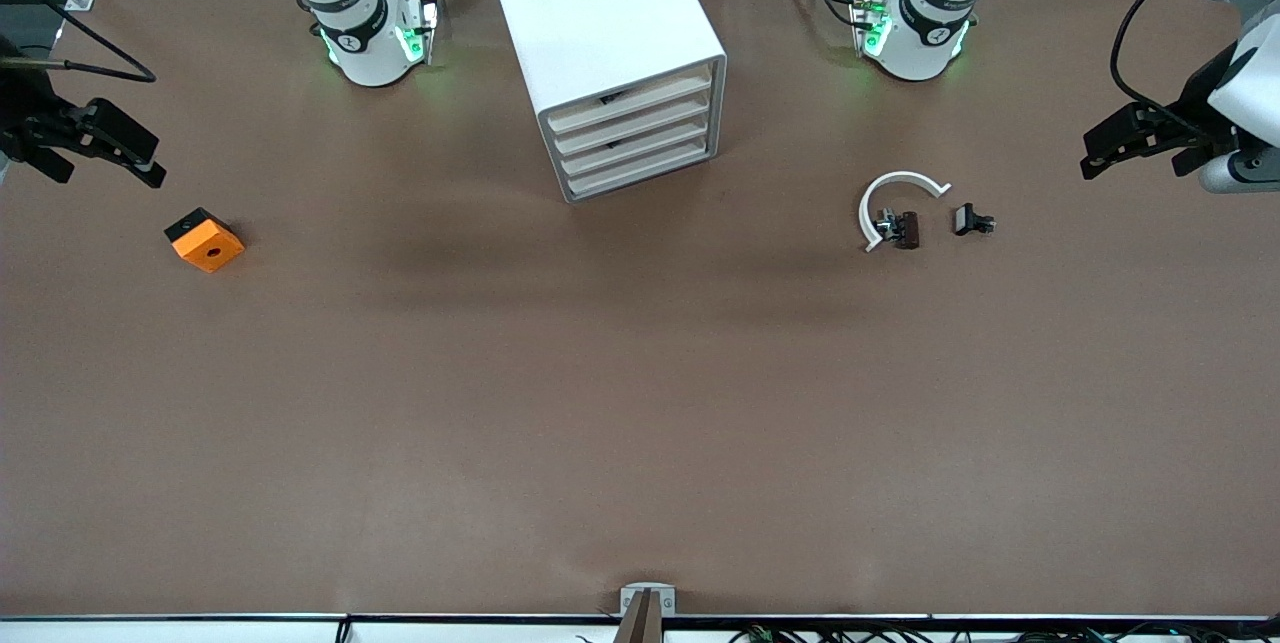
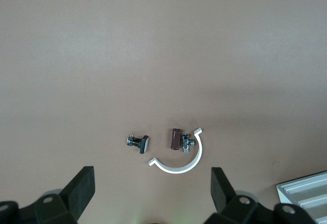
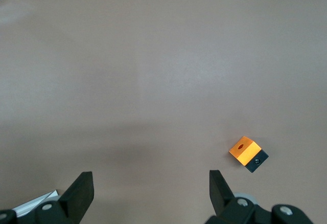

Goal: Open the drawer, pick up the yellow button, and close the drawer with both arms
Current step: 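Reach the left gripper toward the handle of the white cabinet's drawer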

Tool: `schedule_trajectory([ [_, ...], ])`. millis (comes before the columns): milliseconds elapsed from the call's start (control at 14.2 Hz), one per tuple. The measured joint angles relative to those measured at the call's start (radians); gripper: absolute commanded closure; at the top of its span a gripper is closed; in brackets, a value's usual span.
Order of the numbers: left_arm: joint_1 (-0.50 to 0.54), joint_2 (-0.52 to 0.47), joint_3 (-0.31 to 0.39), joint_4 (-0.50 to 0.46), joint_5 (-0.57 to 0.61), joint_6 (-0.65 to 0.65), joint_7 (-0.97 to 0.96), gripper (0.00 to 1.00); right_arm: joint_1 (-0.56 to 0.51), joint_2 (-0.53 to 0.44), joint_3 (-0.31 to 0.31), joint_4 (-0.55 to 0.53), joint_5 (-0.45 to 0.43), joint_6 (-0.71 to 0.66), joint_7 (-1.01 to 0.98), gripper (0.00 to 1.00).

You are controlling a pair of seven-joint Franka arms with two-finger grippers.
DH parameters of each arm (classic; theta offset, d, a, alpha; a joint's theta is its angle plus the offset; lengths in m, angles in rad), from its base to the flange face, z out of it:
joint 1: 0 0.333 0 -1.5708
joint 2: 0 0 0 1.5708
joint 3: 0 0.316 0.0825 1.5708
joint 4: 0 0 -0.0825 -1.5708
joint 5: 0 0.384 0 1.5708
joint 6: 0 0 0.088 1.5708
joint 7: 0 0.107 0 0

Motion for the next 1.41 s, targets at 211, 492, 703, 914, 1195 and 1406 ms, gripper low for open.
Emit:
schedule_trajectory([
  [211,0.000,0.000,0.000,0.000,0.000,-0.001,0.000,0.00,0.000,0.000,0.001,0.000,0.000,0.000,0.000,0.00],
  [492,0.000,0.044,0.000,-0.002,0.000,-0.005,0.000,0.00,0.000,0.001,0.001,0.000,0.000,0.001,0.000,0.00],
  [703,-0.005,0.136,-0.007,-0.002,-0.003,0.000,-0.038,0.00,0.001,0.010,0.004,0.000,0.000,0.001,0.000,0.00],
  [914,-0.036,0.240,-0.016,-0.001,-0.021,0.003,-0.169,0.00,0.001,0.013,0.004,0.001,0.000,0.003,0.000,0.00],
  [1195,-0.127,0.371,-0.022,-0.001,-0.060,0.004,-0.468,0.00,0.001,0.013,0.004,0.016,0.000,0.006,0.000,0.00],
  [1406,-0.247,0.468,-0.026,-0.001,-0.111,0.007,-0.772,0.00,0.001,0.015,0.004,0.016,0.000,0.006,0.000,0.00],
])
